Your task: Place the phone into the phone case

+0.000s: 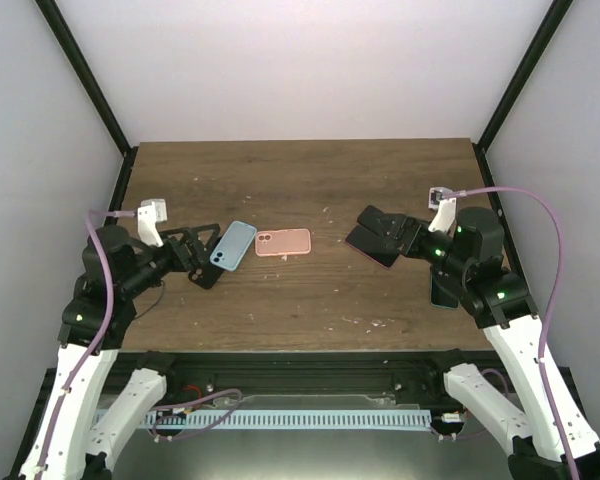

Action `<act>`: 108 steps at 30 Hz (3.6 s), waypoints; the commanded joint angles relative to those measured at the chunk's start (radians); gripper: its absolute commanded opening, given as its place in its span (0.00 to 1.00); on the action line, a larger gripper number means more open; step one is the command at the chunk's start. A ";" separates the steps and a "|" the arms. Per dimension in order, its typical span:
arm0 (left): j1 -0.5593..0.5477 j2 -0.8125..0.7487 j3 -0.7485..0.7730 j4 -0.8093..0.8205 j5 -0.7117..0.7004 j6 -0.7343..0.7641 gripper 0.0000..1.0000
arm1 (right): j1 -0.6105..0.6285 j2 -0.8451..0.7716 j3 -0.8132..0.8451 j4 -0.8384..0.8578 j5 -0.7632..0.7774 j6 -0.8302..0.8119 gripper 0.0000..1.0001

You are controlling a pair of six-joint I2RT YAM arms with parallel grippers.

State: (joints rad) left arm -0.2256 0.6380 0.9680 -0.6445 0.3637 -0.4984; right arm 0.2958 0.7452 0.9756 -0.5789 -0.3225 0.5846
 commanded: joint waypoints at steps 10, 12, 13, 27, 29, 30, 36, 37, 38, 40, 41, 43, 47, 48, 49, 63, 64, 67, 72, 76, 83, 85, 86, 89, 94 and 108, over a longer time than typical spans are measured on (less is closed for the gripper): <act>-0.003 0.023 -0.033 0.001 -0.135 -0.053 1.00 | -0.010 -0.012 -0.006 0.025 -0.025 0.004 1.00; -0.004 0.051 -0.063 0.005 -0.188 -0.099 0.96 | -0.010 -0.011 -0.015 0.035 -0.036 0.011 1.00; -0.004 0.072 -0.077 0.001 -0.221 -0.123 0.91 | -0.010 -0.012 -0.020 0.040 -0.041 0.016 1.00; -0.004 0.491 -0.246 0.180 -0.433 -0.490 0.39 | -0.010 -0.022 -0.067 0.087 -0.099 0.051 1.00; -0.004 0.535 -0.273 0.253 -0.413 -0.516 0.38 | -0.010 -0.023 -0.069 0.088 -0.098 0.052 1.00; -0.004 0.556 -0.287 0.286 -0.391 -0.526 0.38 | -0.009 -0.024 -0.070 0.088 -0.098 0.052 1.00; -0.006 0.684 -0.305 0.367 -0.330 -0.569 0.35 | -0.010 -0.023 -0.072 0.094 -0.094 0.050 1.00; -0.007 0.701 -0.307 0.379 -0.333 -0.574 0.35 | -0.011 -0.022 -0.071 0.095 -0.096 0.050 1.00; -0.007 0.715 -0.308 0.389 -0.332 -0.575 0.34 | -0.010 -0.020 -0.071 0.097 -0.097 0.050 1.00; -0.007 0.743 -0.306 0.408 -0.327 -0.574 0.33 | -0.010 -0.017 -0.071 0.095 -0.099 0.050 1.00; -0.008 0.754 -0.305 0.417 -0.325 -0.572 0.33 | -0.009 -0.015 -0.068 0.093 -0.099 0.051 1.00; -0.008 0.779 -0.305 0.433 -0.331 -0.568 0.33 | -0.010 -0.013 -0.069 0.092 -0.098 0.049 1.00; -0.009 0.839 -0.290 0.410 -0.341 -0.574 0.32 | -0.010 -0.009 -0.062 0.087 -0.094 0.050 1.00; -0.009 0.848 -0.293 0.417 -0.336 -0.576 0.31 | -0.010 -0.009 -0.061 0.087 -0.093 0.050 1.00; -0.010 0.856 -0.297 0.427 -0.335 -0.577 0.29 | -0.010 -0.010 -0.060 0.088 -0.091 0.050 1.00; -0.010 0.737 -0.225 0.281 -0.420 -0.460 0.00 | -0.010 0.023 -0.051 0.059 -0.088 0.037 1.00; -0.010 0.716 -0.214 0.252 -0.443 -0.448 0.00 | -0.010 0.025 -0.051 0.058 -0.089 0.036 1.00; -0.009 0.649 -0.186 0.187 -0.500 -0.403 0.00 | -0.010 0.035 -0.054 0.063 -0.085 0.025 1.00; -0.013 0.548 -0.167 0.204 -0.358 -0.186 0.00 | -0.010 0.077 -0.059 0.095 -0.023 0.023 1.00; -0.018 0.502 -0.160 0.199 -0.071 -0.012 0.00 | -0.010 0.138 -0.076 0.154 0.018 -0.005 1.00; -0.136 0.521 -0.144 0.103 0.046 0.113 0.00 | -0.015 0.341 -0.016 0.168 0.144 -0.111 1.00; -0.171 0.534 -0.156 0.108 0.059 0.120 0.00 | -0.028 0.417 0.006 0.158 0.155 -0.153 1.00; -0.186 0.542 -0.163 0.113 0.066 0.122 0.00 | -0.035 0.460 0.017 0.144 0.164 -0.170 1.00; -0.246 0.588 -0.167 0.103 0.061 0.144 0.00 | -0.082 0.582 0.024 0.125 0.171 -0.192 1.00; -0.329 0.700 -0.155 0.088 0.053 0.180 0.00 | -0.193 0.688 -0.025 0.191 0.061 -0.177 1.00; -0.407 0.903 -0.089 0.082 0.018 0.198 0.13 | -0.224 0.849 -0.065 0.253 0.091 -0.138 1.00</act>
State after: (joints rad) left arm -0.6281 1.5135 0.8520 -0.5640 0.3824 -0.3161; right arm 0.0803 1.5745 0.9272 -0.3637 -0.2245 0.4313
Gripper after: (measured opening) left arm 0.127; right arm 0.996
